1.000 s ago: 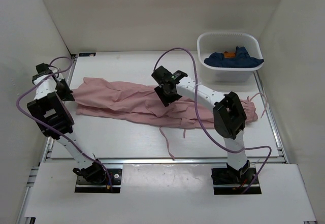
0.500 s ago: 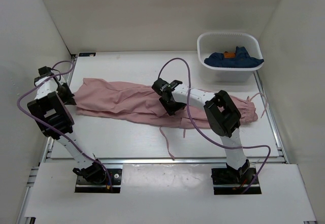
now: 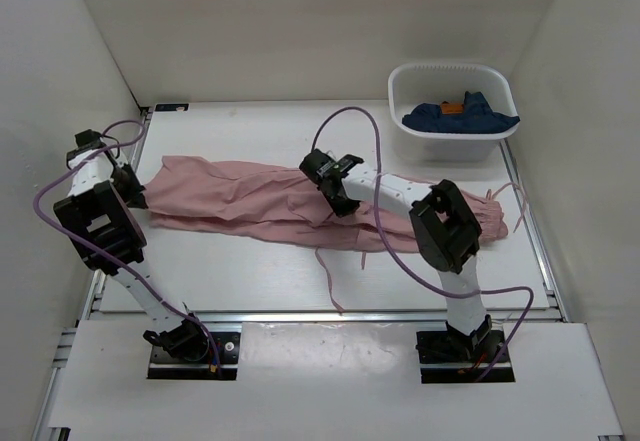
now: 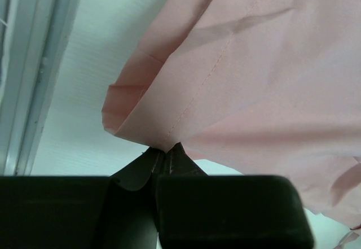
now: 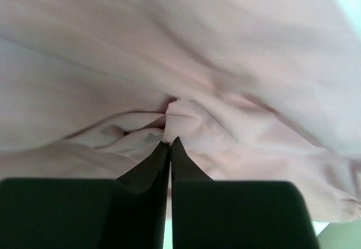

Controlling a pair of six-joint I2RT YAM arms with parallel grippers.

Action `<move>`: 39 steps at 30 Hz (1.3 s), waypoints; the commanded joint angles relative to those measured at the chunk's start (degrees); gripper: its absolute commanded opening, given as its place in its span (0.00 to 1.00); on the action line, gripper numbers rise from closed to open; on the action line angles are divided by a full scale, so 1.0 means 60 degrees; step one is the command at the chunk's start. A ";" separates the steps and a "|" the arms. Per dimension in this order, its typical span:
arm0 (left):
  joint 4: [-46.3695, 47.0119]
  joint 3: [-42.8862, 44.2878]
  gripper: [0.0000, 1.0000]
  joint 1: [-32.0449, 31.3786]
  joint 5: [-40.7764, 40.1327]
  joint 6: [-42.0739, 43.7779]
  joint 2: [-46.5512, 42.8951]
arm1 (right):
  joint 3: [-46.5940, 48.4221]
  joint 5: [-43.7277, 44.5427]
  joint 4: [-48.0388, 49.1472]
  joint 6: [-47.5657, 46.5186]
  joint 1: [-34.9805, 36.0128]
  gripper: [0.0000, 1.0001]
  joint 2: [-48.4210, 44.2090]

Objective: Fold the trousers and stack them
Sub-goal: Fold the trousers

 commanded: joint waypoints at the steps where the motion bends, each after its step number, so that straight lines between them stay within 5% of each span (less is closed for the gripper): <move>1: -0.0106 0.0598 0.14 -0.0015 -0.0558 0.0038 -0.0724 | 0.0187 0.0546 0.0034 0.0111 0.0010 0.00 -0.1484; 11: -0.1131 0.1873 0.14 -0.0015 -0.1085 0.0038 -0.1016 | -0.0310 0.0240 -0.1035 0.0023 0.0097 0.00 -0.3125; 22: -0.1002 -0.1421 0.14 -0.0015 -0.2081 0.0038 -0.1662 | -0.2874 -0.0479 -0.0318 0.0492 0.0098 0.00 -0.3348; 23: -0.0883 -0.1727 0.21 -0.0015 -0.2329 0.0038 -0.1531 | -0.2875 -0.0479 -0.0317 0.0608 0.0098 0.00 -0.3346; 24: -0.0781 -0.1846 0.24 0.0072 -0.2462 0.0038 -0.1399 | -0.2875 -0.0479 -0.0433 0.0740 0.0098 0.03 -0.3201; 26: -0.0474 -0.1964 0.29 0.0188 -0.2842 0.0038 -0.1267 | -0.2875 -0.0479 -0.0522 0.0741 0.0098 0.48 -0.3200; 28: -0.0253 -0.1878 0.35 0.0277 -0.2947 0.0038 -0.1179 | -0.2875 -0.0479 -0.0625 0.1250 0.0098 0.77 -0.3869; 30: -0.0122 -0.1630 0.41 0.0278 -0.3034 0.0038 -0.1077 | -0.3006 -0.0333 -0.0509 0.1763 -0.0309 0.90 -0.4500; 34: -0.0310 -0.1452 0.47 0.0278 -0.2801 0.0038 -0.0988 | -0.4015 -0.0492 -0.0157 0.3622 -0.1905 0.99 -0.6796; 39: -0.0311 -0.1759 0.54 0.0278 -0.2800 0.0038 -0.1076 | -0.5787 -0.1560 -0.0230 0.5326 -0.5479 0.99 -0.7667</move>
